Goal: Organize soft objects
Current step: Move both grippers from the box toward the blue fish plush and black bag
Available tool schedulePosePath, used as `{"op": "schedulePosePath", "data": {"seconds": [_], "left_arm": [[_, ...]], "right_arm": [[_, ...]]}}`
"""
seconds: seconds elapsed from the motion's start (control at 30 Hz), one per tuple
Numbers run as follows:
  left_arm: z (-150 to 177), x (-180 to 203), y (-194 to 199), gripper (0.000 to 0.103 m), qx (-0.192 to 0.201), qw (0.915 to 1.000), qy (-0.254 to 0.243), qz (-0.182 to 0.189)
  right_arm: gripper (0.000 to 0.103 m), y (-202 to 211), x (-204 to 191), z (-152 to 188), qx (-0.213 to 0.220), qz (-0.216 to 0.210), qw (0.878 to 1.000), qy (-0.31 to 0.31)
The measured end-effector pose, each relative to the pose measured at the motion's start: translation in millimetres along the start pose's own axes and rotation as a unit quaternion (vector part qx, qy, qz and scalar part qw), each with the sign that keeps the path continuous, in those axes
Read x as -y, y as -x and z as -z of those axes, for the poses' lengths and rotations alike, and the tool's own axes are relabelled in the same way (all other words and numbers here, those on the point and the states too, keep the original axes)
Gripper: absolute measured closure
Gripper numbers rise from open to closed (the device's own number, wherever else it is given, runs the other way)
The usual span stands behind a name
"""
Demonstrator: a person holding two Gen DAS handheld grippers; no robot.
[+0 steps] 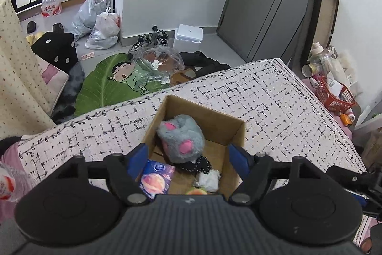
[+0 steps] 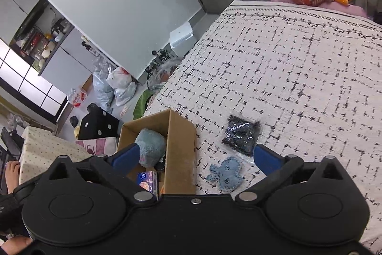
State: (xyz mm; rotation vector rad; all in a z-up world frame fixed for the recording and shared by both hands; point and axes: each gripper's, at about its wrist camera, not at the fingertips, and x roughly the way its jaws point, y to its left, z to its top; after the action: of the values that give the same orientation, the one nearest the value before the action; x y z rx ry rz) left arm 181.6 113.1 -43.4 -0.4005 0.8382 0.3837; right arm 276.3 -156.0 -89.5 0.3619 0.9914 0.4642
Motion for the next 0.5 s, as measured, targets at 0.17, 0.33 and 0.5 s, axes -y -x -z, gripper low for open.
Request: {"op": "schedulePosePath", "data": {"seconds": [0.17,0.33,0.5], "left_arm": [[10,18,5,0.029,-0.004,1.0,-0.001,0.005],[21,38,8,0.029,-0.007,0.9999,-0.007,0.014],[30,58,8,0.029,-0.011,0.9998,-0.009,0.013]], "right_arm": [[0.0,9,20,-1,0.005,-0.001,1.0,-0.02],[0.0,15,40,-2,0.009,0.0,0.999,-0.041],[0.0,21,55,-2,0.009,-0.006,0.998,-0.06]]}}
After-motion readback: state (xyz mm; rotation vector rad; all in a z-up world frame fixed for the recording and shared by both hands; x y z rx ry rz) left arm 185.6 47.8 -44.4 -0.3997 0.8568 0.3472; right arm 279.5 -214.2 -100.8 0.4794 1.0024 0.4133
